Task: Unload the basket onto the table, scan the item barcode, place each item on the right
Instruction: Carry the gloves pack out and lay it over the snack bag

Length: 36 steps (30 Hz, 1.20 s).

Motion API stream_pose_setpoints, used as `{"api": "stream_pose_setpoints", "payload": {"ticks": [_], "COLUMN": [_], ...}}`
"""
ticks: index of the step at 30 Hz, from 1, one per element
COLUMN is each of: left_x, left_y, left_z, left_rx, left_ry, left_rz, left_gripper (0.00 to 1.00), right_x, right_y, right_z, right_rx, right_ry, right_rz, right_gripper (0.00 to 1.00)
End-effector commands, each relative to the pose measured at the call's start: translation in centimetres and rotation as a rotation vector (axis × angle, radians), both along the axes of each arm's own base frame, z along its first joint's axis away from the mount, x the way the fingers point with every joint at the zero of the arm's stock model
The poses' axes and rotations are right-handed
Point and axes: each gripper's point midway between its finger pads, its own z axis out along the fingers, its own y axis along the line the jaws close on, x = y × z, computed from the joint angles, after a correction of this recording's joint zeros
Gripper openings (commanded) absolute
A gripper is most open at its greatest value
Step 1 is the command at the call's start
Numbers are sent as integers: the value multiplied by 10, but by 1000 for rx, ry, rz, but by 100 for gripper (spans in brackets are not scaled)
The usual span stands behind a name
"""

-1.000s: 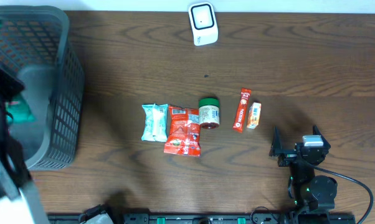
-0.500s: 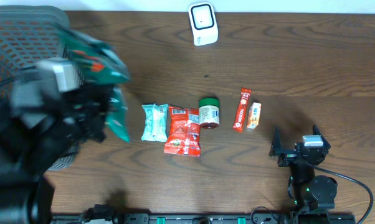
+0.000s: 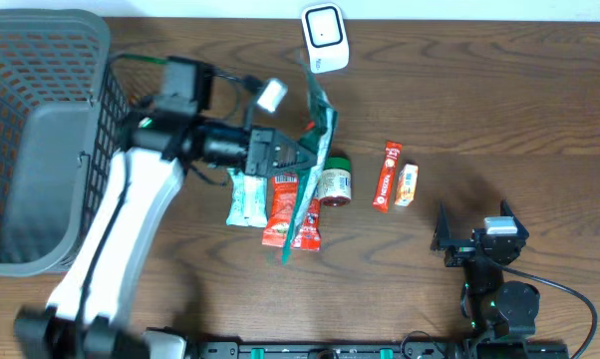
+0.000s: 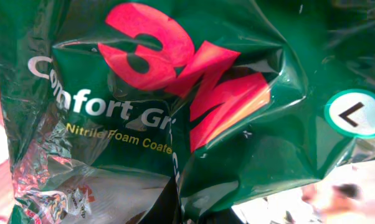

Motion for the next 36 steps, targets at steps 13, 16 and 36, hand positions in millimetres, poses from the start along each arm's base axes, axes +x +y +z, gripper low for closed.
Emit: {"api": "stream_pose_setpoints", "payload": {"ticks": [13, 16, 36], "left_x": [37, 40, 69], "left_y": [-11, -9, 45], "left_z": [-88, -101, -159], "left_rx": [-43, 6, 343], "left_ry": [274, 282, 235], "left_rz": [-45, -29, 155], "left_gripper": [7, 12, 52], "right_x": [0, 0, 0], "right_y": [0, 0, 0], "right_z": [0, 0, 0], "right_rx": [-9, -9, -9], "right_ry": [-1, -1, -1], "right_rz": [2, 2, 2], "right_gripper": [99, 99, 99]}}
